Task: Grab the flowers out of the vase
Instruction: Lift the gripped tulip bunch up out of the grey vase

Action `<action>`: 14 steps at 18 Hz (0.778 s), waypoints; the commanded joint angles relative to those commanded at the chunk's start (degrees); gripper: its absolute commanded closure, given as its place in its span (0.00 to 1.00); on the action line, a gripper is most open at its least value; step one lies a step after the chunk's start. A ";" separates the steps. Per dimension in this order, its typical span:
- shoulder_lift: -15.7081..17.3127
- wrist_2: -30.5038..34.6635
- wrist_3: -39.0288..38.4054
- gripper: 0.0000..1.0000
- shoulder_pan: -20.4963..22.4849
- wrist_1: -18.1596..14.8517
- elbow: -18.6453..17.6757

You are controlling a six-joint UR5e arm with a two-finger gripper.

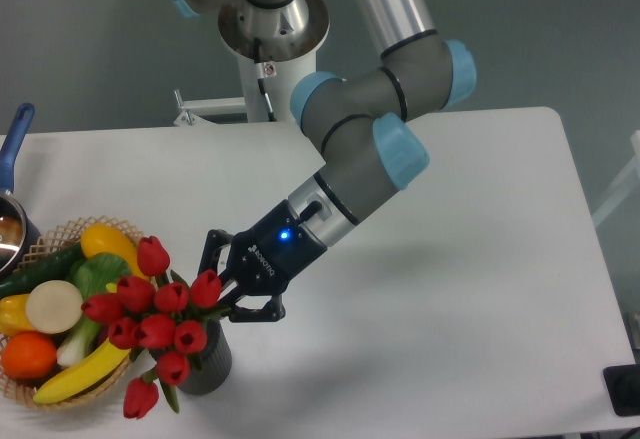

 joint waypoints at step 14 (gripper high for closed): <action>3.44 -2.02 -16.45 0.97 0.26 0.09 8.96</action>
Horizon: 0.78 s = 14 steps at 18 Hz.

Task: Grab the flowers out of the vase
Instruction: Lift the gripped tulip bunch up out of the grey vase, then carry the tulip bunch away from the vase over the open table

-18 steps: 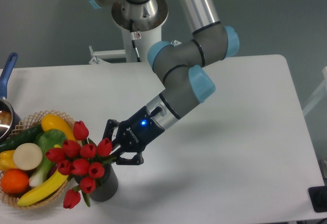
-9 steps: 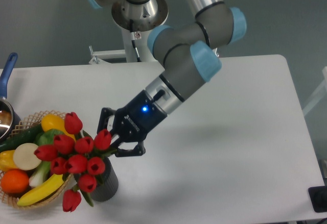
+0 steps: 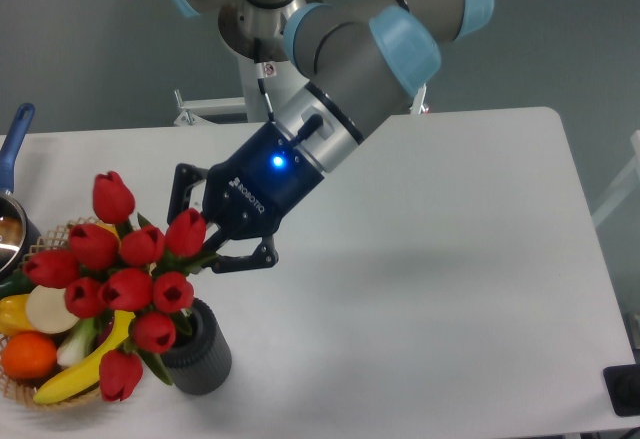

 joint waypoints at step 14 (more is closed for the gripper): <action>-0.35 21.23 7.80 0.97 9.58 -0.53 -3.33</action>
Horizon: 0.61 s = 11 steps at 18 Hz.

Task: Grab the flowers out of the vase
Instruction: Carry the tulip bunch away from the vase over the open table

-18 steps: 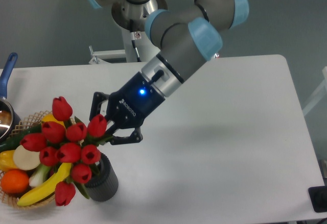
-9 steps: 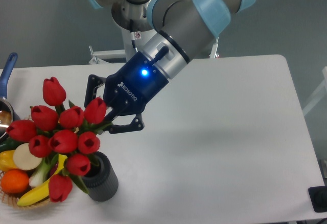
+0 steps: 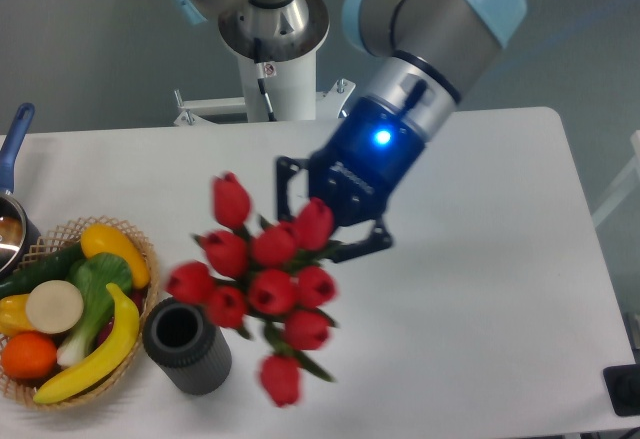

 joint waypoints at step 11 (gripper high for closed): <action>6.50 34.21 19.70 0.95 2.99 -16.08 -7.57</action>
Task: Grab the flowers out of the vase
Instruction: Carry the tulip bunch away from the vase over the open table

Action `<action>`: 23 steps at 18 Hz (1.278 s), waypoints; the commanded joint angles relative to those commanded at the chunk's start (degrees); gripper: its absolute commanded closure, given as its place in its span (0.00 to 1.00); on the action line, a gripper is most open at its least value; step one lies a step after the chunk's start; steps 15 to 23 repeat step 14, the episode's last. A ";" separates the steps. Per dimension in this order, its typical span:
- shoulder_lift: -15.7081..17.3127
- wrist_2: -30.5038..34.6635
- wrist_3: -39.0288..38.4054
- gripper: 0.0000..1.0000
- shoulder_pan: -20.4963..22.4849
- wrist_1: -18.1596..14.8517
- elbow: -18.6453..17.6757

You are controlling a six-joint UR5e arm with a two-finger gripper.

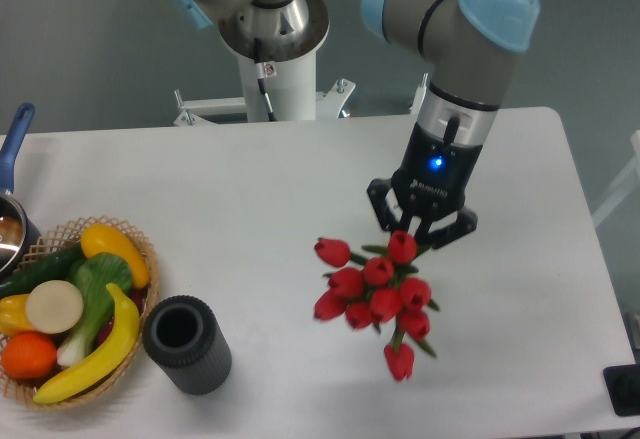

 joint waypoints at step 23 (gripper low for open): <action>-0.62 10.22 0.09 0.94 1.40 -1.85 -0.97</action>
